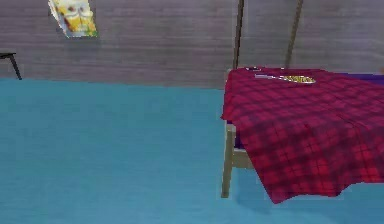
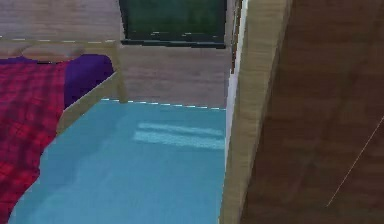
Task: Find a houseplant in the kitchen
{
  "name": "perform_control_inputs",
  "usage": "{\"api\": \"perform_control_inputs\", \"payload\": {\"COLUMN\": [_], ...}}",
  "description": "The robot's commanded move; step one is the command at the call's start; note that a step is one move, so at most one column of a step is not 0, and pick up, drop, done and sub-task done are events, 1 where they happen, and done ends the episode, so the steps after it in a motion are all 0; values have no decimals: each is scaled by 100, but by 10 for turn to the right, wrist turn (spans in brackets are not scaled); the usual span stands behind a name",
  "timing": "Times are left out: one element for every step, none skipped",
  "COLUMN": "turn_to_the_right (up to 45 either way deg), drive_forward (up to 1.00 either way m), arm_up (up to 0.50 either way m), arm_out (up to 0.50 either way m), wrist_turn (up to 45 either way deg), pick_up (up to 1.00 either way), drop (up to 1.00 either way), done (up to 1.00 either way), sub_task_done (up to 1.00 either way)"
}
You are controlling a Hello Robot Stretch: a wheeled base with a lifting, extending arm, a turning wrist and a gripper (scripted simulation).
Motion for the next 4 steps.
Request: {"api": "perform_control_inputs", "payload": {"turn_to_the_right": [0,-450,-180,0], "drive_forward": [75,0,0,100], "arm_up": [0,0,0,0], "arm_out": [0,0,0,0], "wrist_turn": [0,0,0,0], "pick_up": [0,0,0,0], "drop": [0,0,0,0], "done": [0,0,0,0], "sub_task_done": [0,0,0,0]}}
